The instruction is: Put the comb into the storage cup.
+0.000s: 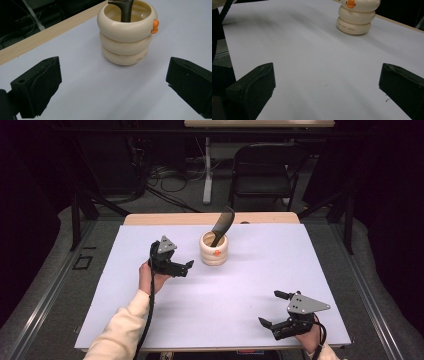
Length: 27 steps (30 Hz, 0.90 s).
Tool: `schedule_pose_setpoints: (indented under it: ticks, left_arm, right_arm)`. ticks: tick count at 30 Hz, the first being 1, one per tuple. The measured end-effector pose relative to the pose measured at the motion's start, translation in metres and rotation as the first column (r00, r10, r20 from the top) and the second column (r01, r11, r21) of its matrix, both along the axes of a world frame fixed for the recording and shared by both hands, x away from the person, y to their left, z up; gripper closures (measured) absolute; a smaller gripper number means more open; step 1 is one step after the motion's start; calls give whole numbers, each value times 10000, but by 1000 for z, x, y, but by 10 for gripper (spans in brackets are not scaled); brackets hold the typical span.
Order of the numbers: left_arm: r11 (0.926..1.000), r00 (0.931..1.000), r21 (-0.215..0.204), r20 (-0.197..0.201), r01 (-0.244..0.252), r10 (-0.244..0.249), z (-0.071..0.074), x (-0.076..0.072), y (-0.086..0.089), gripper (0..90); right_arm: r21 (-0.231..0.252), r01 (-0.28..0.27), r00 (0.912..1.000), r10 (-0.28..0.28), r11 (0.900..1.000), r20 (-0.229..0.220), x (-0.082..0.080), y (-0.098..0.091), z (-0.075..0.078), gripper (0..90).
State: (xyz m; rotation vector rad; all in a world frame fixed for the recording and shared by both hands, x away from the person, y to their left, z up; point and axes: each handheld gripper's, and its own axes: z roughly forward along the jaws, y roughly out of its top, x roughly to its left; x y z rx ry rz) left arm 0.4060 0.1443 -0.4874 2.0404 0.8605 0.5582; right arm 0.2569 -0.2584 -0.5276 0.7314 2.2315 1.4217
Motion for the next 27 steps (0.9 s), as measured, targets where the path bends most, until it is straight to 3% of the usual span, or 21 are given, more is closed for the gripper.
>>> schedule_pose_setpoints:
  ticks: [11,27]
  left_arm:
    - [9999,9999,-9,72,-114,114,-1,-13,7,1]
    - [9999,9998,-4,139,-110,110,-6,-44,19,0]
  right_arm:
    - [-65,-5,10000,5,10000,40,-2,1,0,0]
    - [-49,-34,10000,35,10000,54,-1,1,0,0]
